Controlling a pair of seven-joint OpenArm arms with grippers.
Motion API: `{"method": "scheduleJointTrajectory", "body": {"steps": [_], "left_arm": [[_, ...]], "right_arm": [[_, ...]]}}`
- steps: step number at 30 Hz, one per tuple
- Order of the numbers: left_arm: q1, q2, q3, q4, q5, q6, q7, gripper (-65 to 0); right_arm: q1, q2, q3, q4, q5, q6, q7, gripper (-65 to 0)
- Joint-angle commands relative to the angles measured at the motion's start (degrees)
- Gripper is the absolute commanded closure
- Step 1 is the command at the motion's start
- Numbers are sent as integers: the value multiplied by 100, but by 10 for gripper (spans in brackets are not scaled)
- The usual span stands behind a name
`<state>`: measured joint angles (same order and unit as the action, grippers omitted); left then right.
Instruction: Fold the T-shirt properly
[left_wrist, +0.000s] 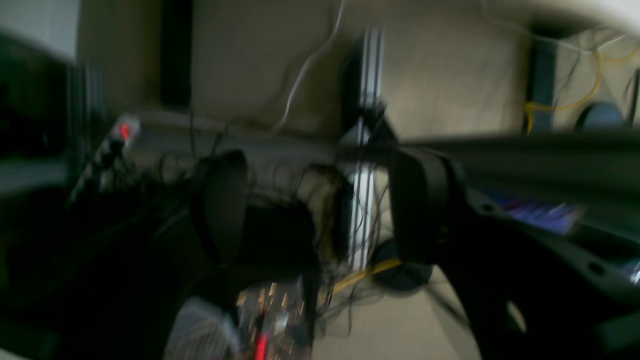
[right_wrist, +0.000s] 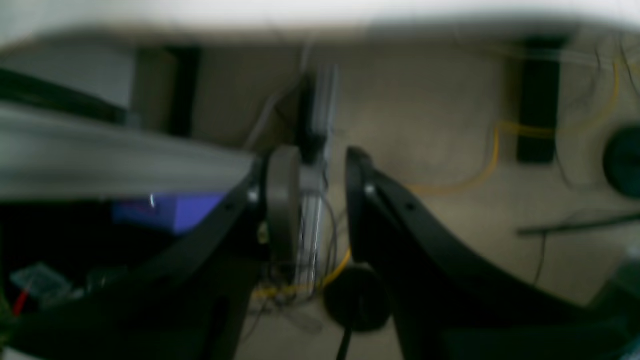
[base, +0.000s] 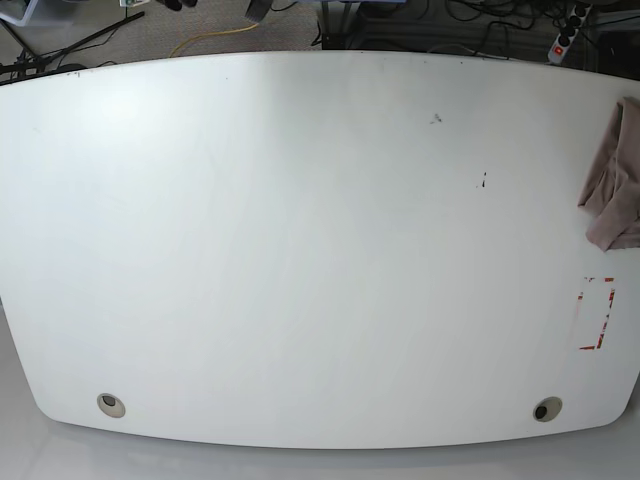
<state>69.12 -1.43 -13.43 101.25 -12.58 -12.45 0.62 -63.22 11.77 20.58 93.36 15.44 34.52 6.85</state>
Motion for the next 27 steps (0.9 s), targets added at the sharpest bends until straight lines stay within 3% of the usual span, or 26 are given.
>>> {"method": "scheduleJointTrajectory", "body": {"steps": [1, 5, 11, 15, 23, 27], "left_arm": [[-7, -107, 108, -363, -30, -17, -67, -394], [-367, -301, 389, -1207, -30, 10, -67, -393], [-1167, -292, 477, -2525, 49, 10, -58, -392], [-1703, -274, 486, -3360, 418, 18, -58, -390], [-2925, -116, 477, -5356, 1139, 27, -58, -390], [-3585, -125, 477, -6279, 1394, 27, -58, -390]], "right_arm": [[-117, 32, -67, -127, 95, 51, 137, -146], [-56, 85, -418, -822, 95, 33, 146, -146], [753, 85, -1025, -2343, 87, 33, 172, -146], [1483, 85, -1333, -3477, 16, 25, 172, -146], [2757, -179, -1860, -4796, -1135, -1101, 181, -144], [3197, -267, -1948, -5147, -1461, -1461, 172, -146]]}}
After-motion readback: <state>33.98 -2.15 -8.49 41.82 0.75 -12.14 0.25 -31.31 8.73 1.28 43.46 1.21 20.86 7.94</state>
